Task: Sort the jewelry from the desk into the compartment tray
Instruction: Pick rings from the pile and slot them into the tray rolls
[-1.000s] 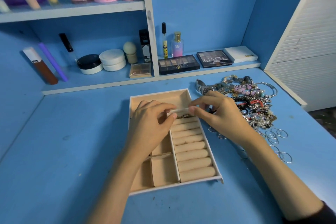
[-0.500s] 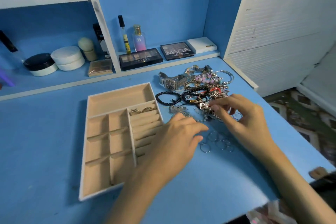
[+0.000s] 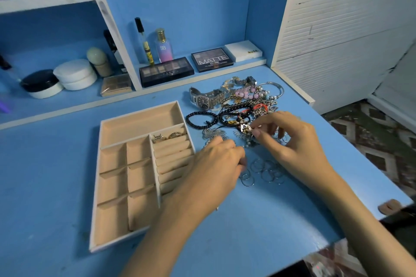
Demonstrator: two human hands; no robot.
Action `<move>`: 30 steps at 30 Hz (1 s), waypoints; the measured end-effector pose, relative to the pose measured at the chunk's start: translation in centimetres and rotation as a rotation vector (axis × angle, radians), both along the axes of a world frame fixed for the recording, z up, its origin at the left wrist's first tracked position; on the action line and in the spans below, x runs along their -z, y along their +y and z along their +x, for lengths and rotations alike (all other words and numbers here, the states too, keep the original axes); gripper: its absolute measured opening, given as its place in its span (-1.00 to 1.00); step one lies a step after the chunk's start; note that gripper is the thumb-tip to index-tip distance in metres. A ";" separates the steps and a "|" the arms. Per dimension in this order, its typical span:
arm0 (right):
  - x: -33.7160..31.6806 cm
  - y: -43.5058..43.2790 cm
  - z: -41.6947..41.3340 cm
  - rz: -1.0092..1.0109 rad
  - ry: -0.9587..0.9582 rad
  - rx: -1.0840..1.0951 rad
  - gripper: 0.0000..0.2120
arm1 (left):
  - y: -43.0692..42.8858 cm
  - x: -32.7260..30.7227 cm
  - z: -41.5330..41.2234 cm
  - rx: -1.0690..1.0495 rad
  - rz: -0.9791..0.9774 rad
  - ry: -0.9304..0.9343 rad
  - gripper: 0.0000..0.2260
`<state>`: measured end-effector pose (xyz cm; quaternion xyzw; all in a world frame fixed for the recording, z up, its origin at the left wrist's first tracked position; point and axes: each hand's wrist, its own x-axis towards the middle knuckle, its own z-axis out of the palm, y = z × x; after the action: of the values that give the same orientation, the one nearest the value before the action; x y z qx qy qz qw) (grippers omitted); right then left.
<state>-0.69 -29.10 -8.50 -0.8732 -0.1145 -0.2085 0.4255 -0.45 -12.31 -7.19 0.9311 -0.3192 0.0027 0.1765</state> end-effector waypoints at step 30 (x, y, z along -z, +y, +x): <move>-1.6 0.1 0.9 -0.474 0.357 -0.310 -0.83 | 1.8 -0.6 0.6 -0.072 0.014 0.041 -0.74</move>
<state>0.17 -28.97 -6.87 -0.9428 -0.2148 0.0474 0.2506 0.16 -10.51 -6.58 0.9431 -0.2817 -0.0123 0.1765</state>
